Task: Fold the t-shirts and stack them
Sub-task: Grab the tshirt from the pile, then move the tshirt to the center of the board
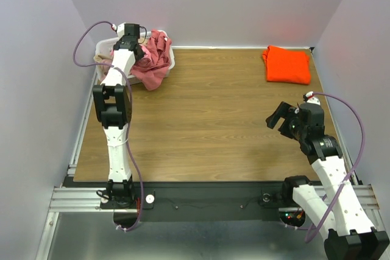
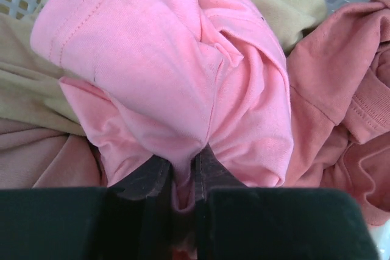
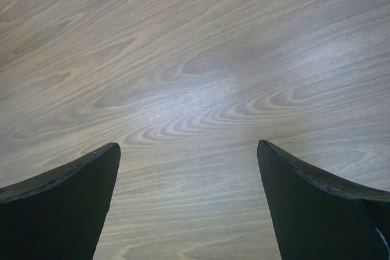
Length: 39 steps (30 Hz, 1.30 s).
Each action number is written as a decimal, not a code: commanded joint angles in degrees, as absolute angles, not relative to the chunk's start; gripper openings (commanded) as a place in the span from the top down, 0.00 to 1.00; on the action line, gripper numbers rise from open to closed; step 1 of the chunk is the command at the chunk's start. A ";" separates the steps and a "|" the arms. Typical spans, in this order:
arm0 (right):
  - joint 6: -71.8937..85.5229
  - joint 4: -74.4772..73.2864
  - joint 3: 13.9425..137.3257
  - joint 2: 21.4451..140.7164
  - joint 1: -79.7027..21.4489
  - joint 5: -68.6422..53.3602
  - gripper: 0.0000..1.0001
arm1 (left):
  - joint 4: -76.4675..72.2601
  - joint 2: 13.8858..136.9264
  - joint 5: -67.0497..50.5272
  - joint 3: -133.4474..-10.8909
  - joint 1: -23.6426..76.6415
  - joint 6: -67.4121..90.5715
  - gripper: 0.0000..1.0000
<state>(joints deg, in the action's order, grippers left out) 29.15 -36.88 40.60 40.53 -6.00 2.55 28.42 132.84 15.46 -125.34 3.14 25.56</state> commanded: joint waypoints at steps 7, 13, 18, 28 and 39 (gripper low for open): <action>28.30 -34.98 40.25 40.25 -5.98 1.58 0.00 | 27.25 122.09 17.31 -128.67 2.72 26.28 1.00; 28.48 -34.80 40.25 39.99 -6.06 1.84 0.00 | 26.10 114.44 18.54 -129.37 2.72 26.28 1.00; 28.74 -34.80 40.17 39.11 -6.06 2.29 0.00 | 24.26 106.98 14.17 -129.46 2.81 26.81 1.00; 28.65 -34.63 40.17 38.76 -5.98 2.02 0.00 | 21.37 90.28 2.98 -126.92 14.04 22.77 1.00; 30.23 -35.76 40.69 35.78 -6.06 8.07 0.00 | 13.10 75.60 -2.84 -108.49 35.95 25.92 0.82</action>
<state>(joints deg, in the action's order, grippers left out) 29.43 -36.86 40.34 37.50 -6.00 3.46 18.31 78.11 -5.65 -115.85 34.79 24.62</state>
